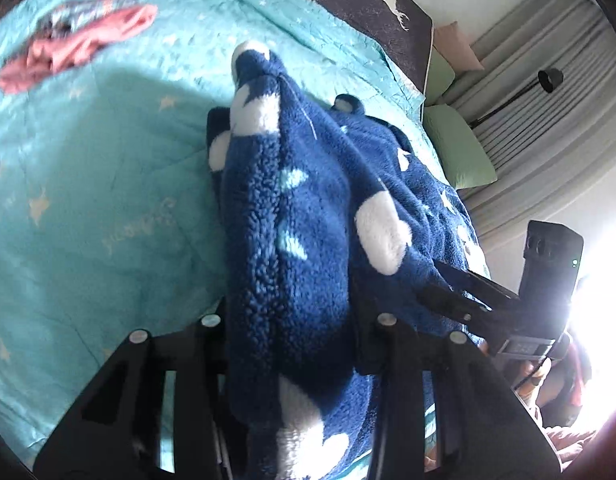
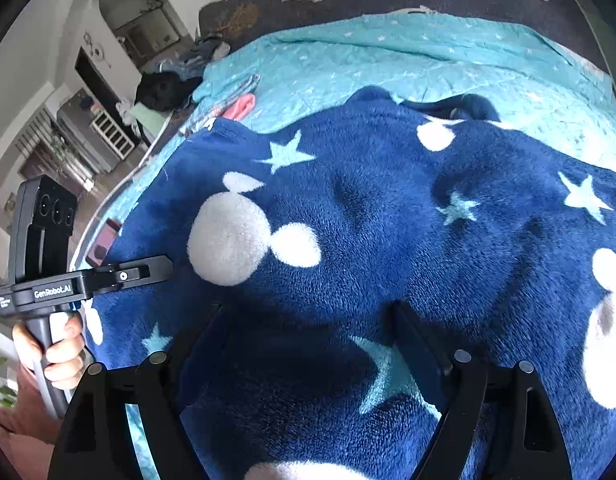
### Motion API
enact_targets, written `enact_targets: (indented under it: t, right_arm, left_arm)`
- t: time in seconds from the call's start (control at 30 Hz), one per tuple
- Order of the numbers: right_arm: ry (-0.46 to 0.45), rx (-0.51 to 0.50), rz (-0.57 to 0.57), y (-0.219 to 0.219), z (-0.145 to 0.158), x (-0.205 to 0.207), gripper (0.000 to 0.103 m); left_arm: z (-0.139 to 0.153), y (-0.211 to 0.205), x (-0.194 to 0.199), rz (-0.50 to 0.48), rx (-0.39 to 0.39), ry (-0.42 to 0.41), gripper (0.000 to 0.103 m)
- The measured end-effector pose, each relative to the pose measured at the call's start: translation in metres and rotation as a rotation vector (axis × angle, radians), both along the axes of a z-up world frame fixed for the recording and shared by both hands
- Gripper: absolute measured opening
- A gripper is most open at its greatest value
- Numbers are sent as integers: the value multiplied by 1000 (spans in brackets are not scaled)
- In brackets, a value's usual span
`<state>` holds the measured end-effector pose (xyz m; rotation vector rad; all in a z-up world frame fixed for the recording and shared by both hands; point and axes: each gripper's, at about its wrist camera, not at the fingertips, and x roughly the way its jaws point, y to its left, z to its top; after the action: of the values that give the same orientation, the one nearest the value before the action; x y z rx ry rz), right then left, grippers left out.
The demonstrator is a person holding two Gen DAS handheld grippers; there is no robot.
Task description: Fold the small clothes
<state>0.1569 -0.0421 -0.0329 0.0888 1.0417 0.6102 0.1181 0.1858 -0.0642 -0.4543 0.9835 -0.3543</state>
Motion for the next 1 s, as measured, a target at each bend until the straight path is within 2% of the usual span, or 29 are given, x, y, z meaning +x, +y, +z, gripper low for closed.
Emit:
enact_targets:
  t: [0.13, 0.27, 0.43, 0.57, 0.67, 0.77, 0.8, 0.83, 0.9, 1.0]
  right_arm:
    - [0, 81, -18, -26, 13, -15, 85]
    - [-11, 122, 14, -50, 14, -43, 85]
    - [2, 93, 11, -69, -4, -72, 85]
    - [-19, 189, -50, -106, 2, -81, 85]
    - [-51, 226, -120, -141, 9, -89, 85]
    - [-70, 251, -195, -173, 12, -97, 85]
    - [-68, 263, -223, -184, 13, -99, 85]
    - [-62, 274, -252, -194, 13, -102, 85]
    - [-47, 297, -310, -216, 13, -111, 85]
    - [-28, 317, -371, -238, 16, -107, 85]
  left_arm:
    - [24, -17, -1, -24, 81, -55, 39]
    - [57, -42, -8, -58, 147, -141, 39]
    - [90, -88, -16, -123, 209, -238, 38]
    - [108, -132, -20, -199, 252, -285, 37]
    - [119, -169, -19, -264, 275, -301, 35]
    - [119, -209, -16, -338, 297, -314, 33]
    - [116, -223, -15, -378, 289, -322, 20]
    - [111, -239, -13, -437, 259, -310, 16]
    - [93, -267, -5, -495, 256, -251, 16]
    - [59, -288, 9, -505, 290, -171, 16]
